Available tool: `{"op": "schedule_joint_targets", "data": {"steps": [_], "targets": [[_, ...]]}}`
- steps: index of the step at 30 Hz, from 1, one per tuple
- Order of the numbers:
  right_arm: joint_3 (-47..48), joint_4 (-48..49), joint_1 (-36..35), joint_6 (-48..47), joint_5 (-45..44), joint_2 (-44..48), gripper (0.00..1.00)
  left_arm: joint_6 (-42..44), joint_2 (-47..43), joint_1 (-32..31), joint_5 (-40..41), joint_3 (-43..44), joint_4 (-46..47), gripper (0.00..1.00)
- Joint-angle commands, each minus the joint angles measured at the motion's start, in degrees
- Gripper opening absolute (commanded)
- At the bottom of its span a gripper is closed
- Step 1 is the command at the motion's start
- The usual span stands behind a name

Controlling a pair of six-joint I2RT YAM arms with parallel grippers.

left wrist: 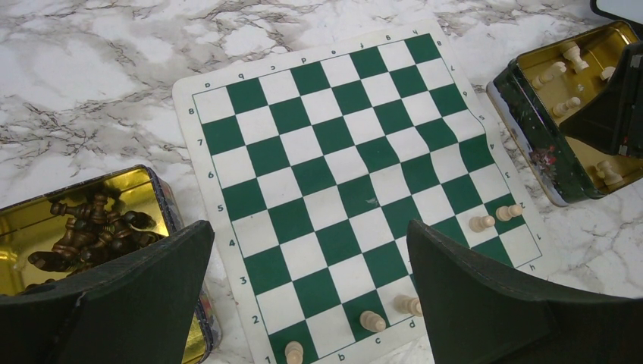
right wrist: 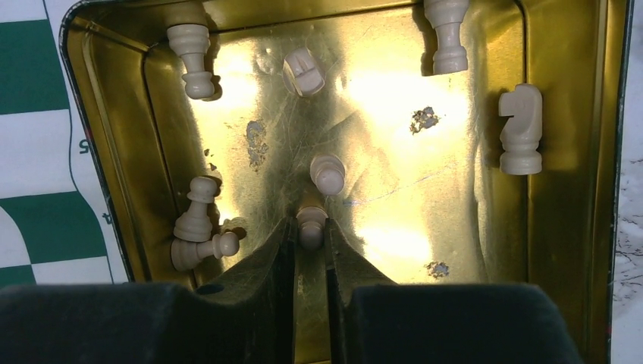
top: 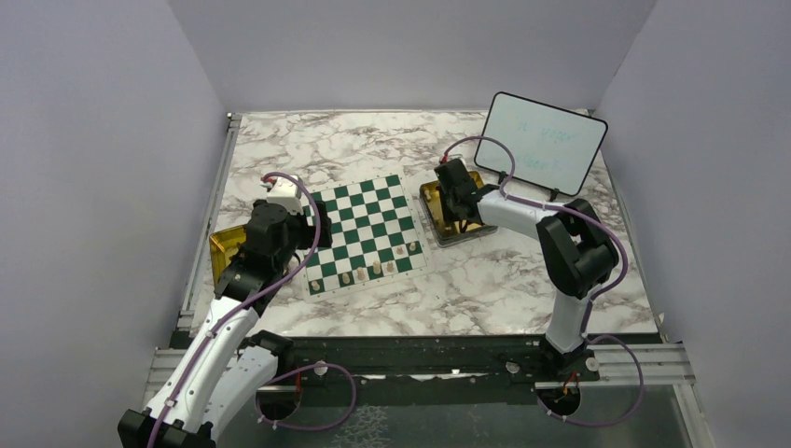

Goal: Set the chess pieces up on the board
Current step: Pick up the chess piece from the storage box, then place the chess piece on the chessboard.

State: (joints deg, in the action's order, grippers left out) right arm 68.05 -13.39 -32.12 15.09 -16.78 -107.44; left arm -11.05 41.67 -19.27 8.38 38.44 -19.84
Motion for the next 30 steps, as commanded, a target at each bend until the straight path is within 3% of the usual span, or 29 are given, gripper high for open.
{"op": "schedule_joint_targets", "data": {"steps": [1,10,19,30], "targets": [[-0.7,-1.1,0.4,-0.5,-0.6,2.0,0.18,0.6,-0.5,-0.4,0.8,0.8,-0.5,0.99],[2.2,-5.1,0.4,-2.1,-0.3,5.4,0.15,0.6,-0.6,-0.4,0.8,0.8,-0.5,0.99],[4.4,-6.7,-0.3,-2.8,5.9,11.3,0.15,0.7,-0.6,-0.4,0.9,0.8,-0.5,0.99],[3.3,-2.9,-9.3,-2.4,9.5,12.6,0.15,0.7,-0.5,-0.4,1.0,0.8,-0.5,0.99]]}}
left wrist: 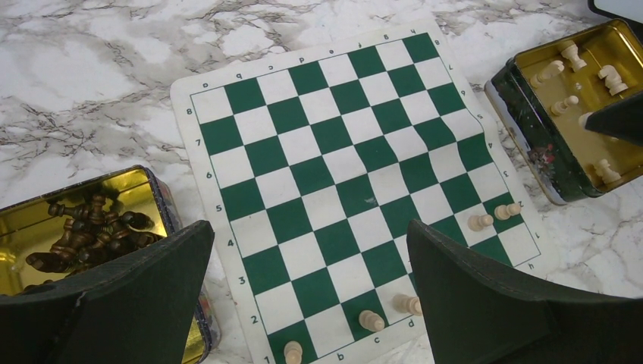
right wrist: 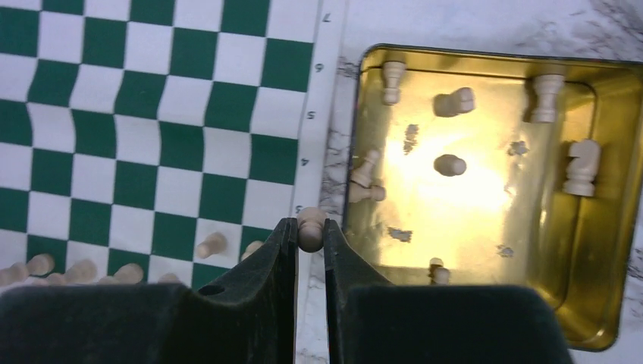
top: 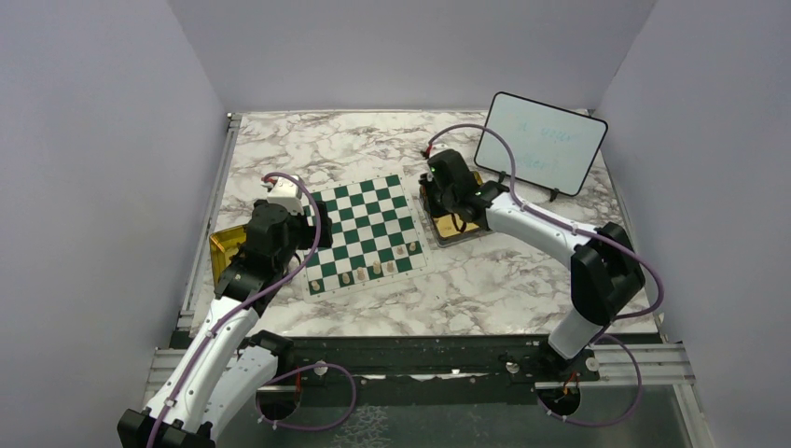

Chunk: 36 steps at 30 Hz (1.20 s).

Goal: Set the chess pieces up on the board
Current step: Place the chess piece on the chessboard.

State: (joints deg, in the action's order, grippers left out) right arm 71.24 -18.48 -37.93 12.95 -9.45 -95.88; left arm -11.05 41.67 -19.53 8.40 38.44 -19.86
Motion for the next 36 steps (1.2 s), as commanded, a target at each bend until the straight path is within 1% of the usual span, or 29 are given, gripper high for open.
{"op": "schedule_joint_targets", "data": {"steps": [1,8,15,24,36], "targets": [[0.3,2.3,-4.4,-0.2,2.0,0.7,0.15,0.7,-0.5,-0.2,0.9,0.8,-0.4,0.99],[2.7,2.7,-11.5,0.5,1.7,-3.4,0.15,0.8,-1.3,-0.2,2.0,1.2,-0.7,0.99],[4.1,2.7,-15.4,2.6,0.9,-7.3,0.15,1.1,-1.9,-0.2,4.3,2.3,-2.1,0.99],[5.5,2.9,-17.6,4.1,-0.7,-11.6,0.15,0.6,-3.0,-0.2,8.9,3.3,-3.4,0.99],[6.6,2.9,-18.0,4.3,-2.4,-15.5,0.16,0.4,-3.1,-0.2,9.3,3.1,-3.4,0.99]]}}
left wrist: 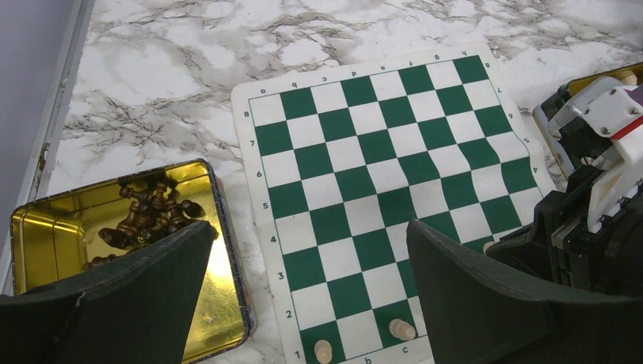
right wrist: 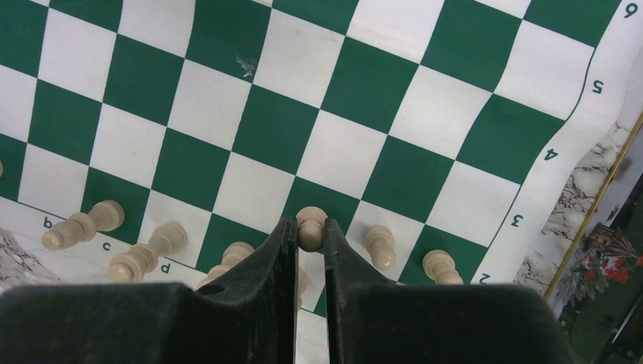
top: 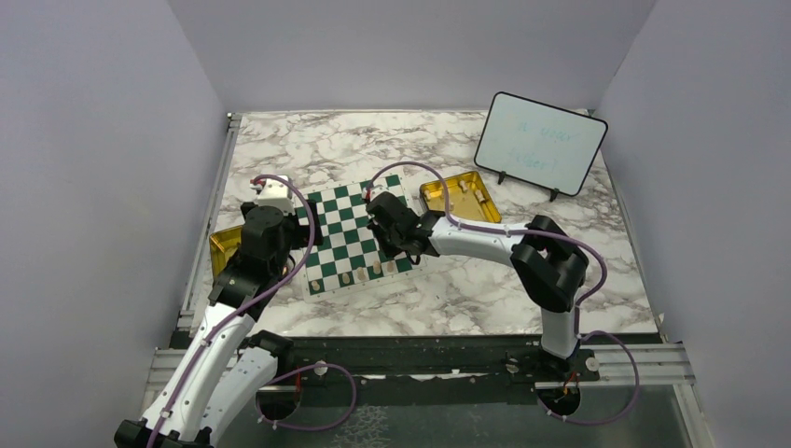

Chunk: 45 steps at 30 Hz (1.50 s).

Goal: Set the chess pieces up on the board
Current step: Place the chess piece on the chessboard.

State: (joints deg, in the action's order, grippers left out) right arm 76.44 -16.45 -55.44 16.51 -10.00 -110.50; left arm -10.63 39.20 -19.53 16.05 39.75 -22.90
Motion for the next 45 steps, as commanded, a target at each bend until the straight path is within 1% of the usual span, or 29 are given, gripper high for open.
{"op": "schedule_joint_targets", "data": {"steps": [1,22,39,45], "targets": [[1.4,0.8,-0.5,0.6,-1.9,-1.1,0.16,0.0,-0.7,-0.2,1.7,1.8,-0.4,0.99],[2.8,-0.7,-0.5,0.8,-1.4,-4.2,0.17,0.0,-0.9,-0.2,1.3,1.4,-0.2,0.99],[2.7,-2.2,-1.0,0.5,-1.6,-3.3,0.18,0.0,-0.6,-0.2,1.2,1.4,-0.1,0.99],[2.9,-2.7,-1.2,0.4,-2.1,-4.3,0.18,-0.1,-0.4,-0.2,1.0,1.4,0.0,0.99]]}}
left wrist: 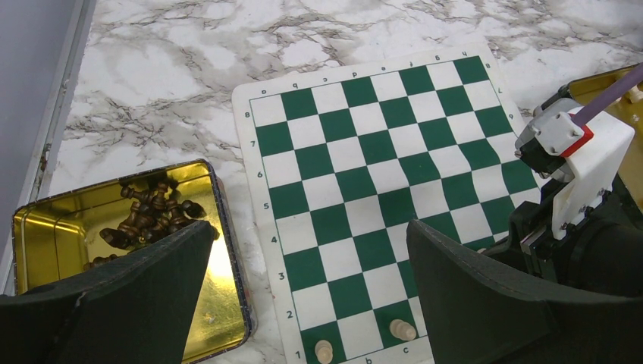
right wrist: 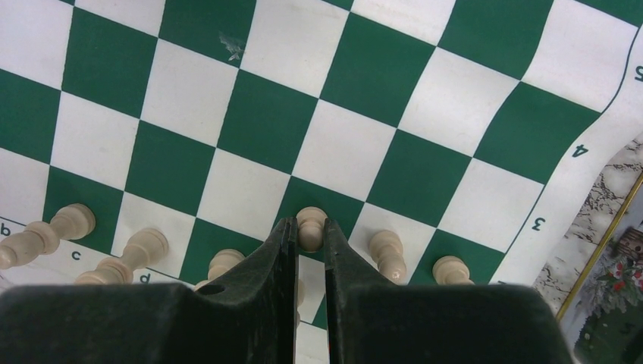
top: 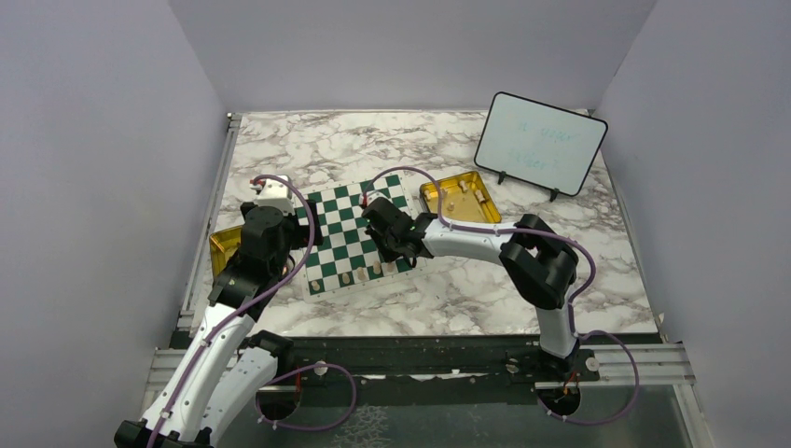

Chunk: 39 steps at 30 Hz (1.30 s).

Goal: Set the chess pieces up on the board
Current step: Place the chess piece on the chessboard, then pick up the chess piece from the storage box.

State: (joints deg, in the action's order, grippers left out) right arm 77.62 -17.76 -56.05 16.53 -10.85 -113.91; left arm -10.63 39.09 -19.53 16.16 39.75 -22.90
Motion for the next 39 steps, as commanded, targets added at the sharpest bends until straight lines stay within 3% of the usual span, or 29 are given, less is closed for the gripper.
{"op": "schedule_joint_targets", "data": {"steps": [1,14,29,39], "targets": [[2.0,-1.5,-0.5,0.4,-1.3,-1.2,0.19,-0.1,-0.3,-0.2,0.9,1.4,0.0,0.99],[3.4,-1.5,-0.5,0.8,-2.4,-0.3,0.34,0.0,-0.5,-0.2,0.7,1.4,0.0,0.99],[1.7,-1.3,-0.3,-1.9,-12.2,8.9,0.34,0.1,-0.6,-0.2,0.5,1.2,0.0,0.99],[-1.3,0.9,5.8,-4.7,-15.6,13.4,0.34,0.3,-1.0,-0.2,-0.1,1.1,0.1,0.99]]}}
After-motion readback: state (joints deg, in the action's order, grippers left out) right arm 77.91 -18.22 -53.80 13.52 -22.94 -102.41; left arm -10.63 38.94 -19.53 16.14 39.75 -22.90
